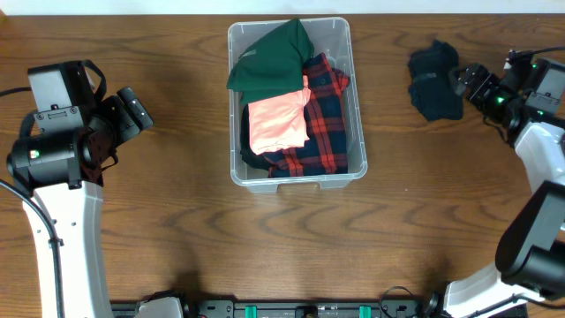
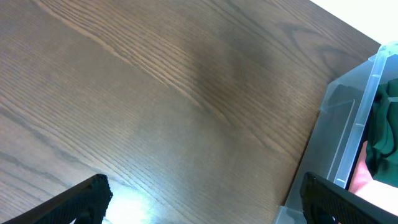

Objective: Pack container
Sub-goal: 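Move right gripper to the dark navy garment and grasp it, then lift the navy garment and carry it over the container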

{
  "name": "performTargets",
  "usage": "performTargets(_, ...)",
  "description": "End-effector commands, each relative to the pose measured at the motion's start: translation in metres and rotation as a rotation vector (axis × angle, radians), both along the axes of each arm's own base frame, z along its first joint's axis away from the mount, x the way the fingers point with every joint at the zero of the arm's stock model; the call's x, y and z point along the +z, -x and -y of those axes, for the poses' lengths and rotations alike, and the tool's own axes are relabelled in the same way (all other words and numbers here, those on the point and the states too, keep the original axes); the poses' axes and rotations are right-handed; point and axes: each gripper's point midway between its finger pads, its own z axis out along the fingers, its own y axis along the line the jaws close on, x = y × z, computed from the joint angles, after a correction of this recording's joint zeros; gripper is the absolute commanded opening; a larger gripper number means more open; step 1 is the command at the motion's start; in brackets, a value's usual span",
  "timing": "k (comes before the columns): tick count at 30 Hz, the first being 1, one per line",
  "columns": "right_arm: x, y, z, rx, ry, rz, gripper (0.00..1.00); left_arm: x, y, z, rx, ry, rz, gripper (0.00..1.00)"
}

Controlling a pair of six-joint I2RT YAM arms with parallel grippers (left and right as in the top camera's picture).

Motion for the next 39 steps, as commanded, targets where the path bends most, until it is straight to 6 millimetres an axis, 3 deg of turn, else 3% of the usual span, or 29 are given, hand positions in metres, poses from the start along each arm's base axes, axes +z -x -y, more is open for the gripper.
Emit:
performTargets(1, -0.036, 0.0, 0.012, 0.003, 0.093, -0.07, 0.99, -0.002, 0.0, -0.003, 0.013, 0.0, -0.007, 0.98)
performTargets(9, -0.099, 0.002, 0.022, -0.013, 0.059, -0.168, 0.99, -0.002, 0.0, -0.003, 0.013, 0.0, -0.007, 0.98)
performTargets(15, -0.134, 0.006, 0.007, -0.03, -0.085, -0.233, 0.94, -0.002, 0.0, -0.003, 0.013, 0.0, -0.007, 0.98)
performTargets(17, -0.141, 0.006, -0.003, -0.01, -0.142, -0.239, 0.81, -0.002, 0.0, -0.003, 0.013, 0.0, -0.007, 0.98)
performTargets(19, -0.144, 0.005, -0.016, 0.03, -0.2, -0.233, 0.62, -0.002, 0.0, -0.003, 0.013, 0.0, -0.007, 0.98)
performTargets(25, -0.133, 0.006, -0.03, 0.08, -0.255, -0.219, 0.29, -0.002, 0.0, -0.003, 0.013, 0.0, -0.007, 0.98)
performTargets(28, -0.11, 0.002, -0.034, 0.109, -0.269, -0.169, 0.15, -0.002, 0.0, -0.003, 0.013, 0.0, -0.007, 0.98)
performTargets(30, -0.082, -0.001, -0.037, 0.137, -0.276, -0.111, 0.1, -0.002, 0.0, -0.003, 0.013, 0.0, -0.007, 0.98)
performTargets(34, 0.012, -0.006, -0.057, 0.246, -0.285, 0.094, 0.01, -0.002, 0.0, -0.003, 0.013, 0.0, -0.007, 0.98)
performTargets(36, 0.071, -0.001, -0.075, 0.32, -0.265, 0.219, 0.01, -0.002, 0.0, -0.003, 0.013, 0.0, -0.007, 0.98)
performTargets(39, 0.142, 0.015, -0.108, 0.417, -0.221, 0.371, 0.01, -0.002, 0.0, -0.003, 0.013, 0.0, -0.007, 0.98)
